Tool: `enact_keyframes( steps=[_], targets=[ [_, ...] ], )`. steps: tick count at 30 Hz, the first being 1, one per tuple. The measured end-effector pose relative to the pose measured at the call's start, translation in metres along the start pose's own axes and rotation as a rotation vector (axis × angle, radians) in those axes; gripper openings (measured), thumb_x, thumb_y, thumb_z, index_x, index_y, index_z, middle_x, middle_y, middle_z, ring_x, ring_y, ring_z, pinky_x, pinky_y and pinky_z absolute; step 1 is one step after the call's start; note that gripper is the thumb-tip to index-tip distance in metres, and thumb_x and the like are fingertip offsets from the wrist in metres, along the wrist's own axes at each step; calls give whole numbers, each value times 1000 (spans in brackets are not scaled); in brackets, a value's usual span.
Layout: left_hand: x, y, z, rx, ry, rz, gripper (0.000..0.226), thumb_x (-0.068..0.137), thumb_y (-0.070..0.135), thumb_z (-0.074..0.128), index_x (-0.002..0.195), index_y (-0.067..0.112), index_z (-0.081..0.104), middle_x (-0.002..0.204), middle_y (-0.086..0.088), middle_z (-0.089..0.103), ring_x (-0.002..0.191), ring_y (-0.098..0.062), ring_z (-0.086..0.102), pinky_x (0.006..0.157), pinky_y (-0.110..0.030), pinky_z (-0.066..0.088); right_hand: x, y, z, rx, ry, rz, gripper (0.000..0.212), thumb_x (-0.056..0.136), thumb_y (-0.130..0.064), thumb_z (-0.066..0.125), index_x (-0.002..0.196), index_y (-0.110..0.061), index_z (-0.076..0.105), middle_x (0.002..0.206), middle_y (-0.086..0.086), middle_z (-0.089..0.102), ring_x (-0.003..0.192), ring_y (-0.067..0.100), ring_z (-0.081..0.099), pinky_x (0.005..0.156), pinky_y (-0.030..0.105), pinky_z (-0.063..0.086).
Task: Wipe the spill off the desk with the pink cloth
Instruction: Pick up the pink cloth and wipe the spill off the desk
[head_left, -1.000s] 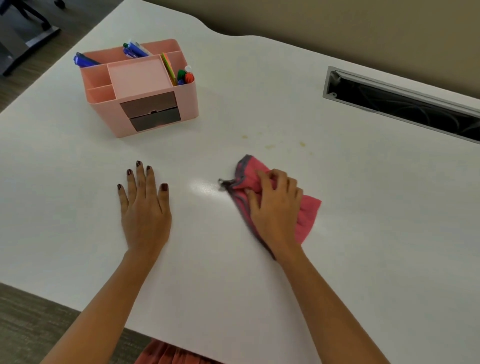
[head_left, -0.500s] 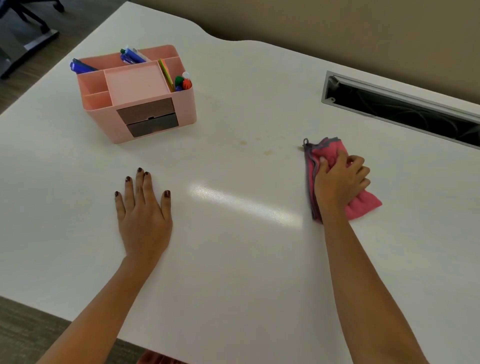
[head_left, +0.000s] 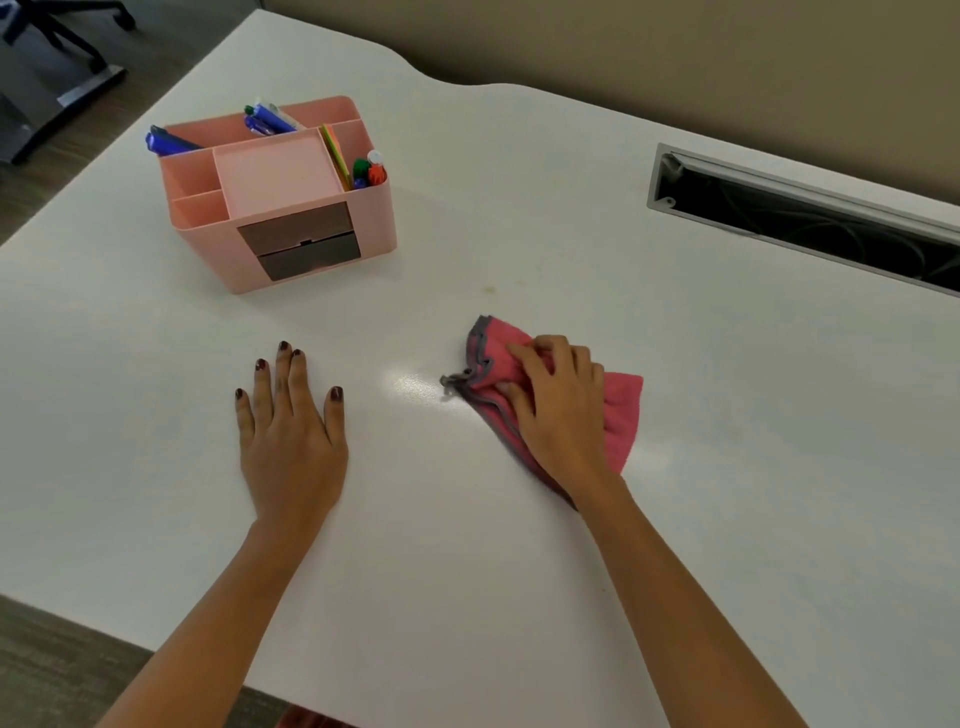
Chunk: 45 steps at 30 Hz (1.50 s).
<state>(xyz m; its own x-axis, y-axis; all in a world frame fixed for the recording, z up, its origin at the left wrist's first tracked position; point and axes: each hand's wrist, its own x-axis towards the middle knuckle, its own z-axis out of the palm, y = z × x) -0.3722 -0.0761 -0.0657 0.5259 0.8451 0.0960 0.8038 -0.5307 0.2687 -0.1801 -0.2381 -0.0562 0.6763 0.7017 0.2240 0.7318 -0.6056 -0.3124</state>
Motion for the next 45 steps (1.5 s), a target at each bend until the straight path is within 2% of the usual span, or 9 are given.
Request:
enact_keyframes(
  steps=[3, 10, 16, 21, 25, 30, 35, 39, 45],
  targets=[
    [0, 0, 0, 1, -4, -2, 63, 97, 45, 15, 148, 9, 21, 159, -6, 19, 147, -26, 13, 121, -45, 9, -5, 21, -8, -32, 40, 63, 32, 90, -34, 55, 119, -20, 58, 119, 3, 54, 102, 25, 47, 83, 36, 36],
    [1, -1, 1, 2, -8, -8, 64, 97, 47, 15, 149, 9, 20, 159, -5, 18, 147, -26, 13, 121, -45, 9, 48, 70, -13, -137, 158, 403, 35, 93, -34, 53, 119, -11, 55, 118, 12, 51, 103, 32, 45, 84, 40, 34],
    [0, -1, 0, -3, -6, -6, 63, 97, 45, 16, 148, 8, 21, 158, -6, 20, 147, -26, 14, 121, -45, 10, 111, 67, -3, -118, 232, 617, 38, 93, -37, 53, 117, -7, 53, 120, 15, 49, 108, 31, 44, 89, 39, 37],
    [1, -1, 2, 0, -4, -3, 58, 100, 41, 22, 148, 8, 21, 158, -6, 20, 147, -26, 13, 120, -46, 11, 146, 37, 10, -65, 152, 545, 41, 92, -39, 53, 120, -8, 53, 123, 14, 47, 112, 31, 44, 92, 39, 36],
    [1, -2, 2, -1, -4, -8, 58, 99, 39, 21, 148, 9, 21, 159, -6, 20, 147, -25, 13, 121, -46, 11, 140, -21, 29, -27, 67, 302, 40, 91, -39, 51, 119, -10, 55, 121, 12, 49, 110, 32, 45, 89, 41, 36],
    [0, -1, 3, -18, 11, -19, 56, 98, 35, 19, 147, 10, 24, 158, -4, 22, 147, -25, 15, 121, -43, 10, 90, -86, 46, 72, -8, -30, 39, 93, -41, 49, 116, -10, 58, 110, 9, 53, 96, 25, 46, 80, 36, 41],
    [0, -3, 3, -42, 12, -21, 54, 96, 25, 20, 148, 11, 24, 158, -4, 22, 147, -23, 15, 121, -44, 10, 44, -78, 37, 135, -93, -243, 35, 93, -36, 52, 119, -14, 57, 113, 7, 54, 96, 23, 47, 80, 34, 40],
    [0, -3, 2, -41, 10, -12, 54, 96, 27, 19, 148, 11, 22, 158, -3, 20, 147, -23, 13, 121, -43, 9, 34, -35, 17, 93, -51, -146, 33, 90, -34, 53, 117, -17, 59, 113, 6, 55, 96, 25, 47, 81, 35, 36],
    [-1, -4, 4, -36, 14, -1, 56, 97, 31, 16, 149, 11, 21, 159, -3, 19, 148, -23, 12, 121, -44, 9, 59, 22, 5, -34, 130, 309, 35, 92, -34, 52, 119, -11, 57, 114, 10, 52, 100, 28, 46, 83, 38, 36]
  ],
)
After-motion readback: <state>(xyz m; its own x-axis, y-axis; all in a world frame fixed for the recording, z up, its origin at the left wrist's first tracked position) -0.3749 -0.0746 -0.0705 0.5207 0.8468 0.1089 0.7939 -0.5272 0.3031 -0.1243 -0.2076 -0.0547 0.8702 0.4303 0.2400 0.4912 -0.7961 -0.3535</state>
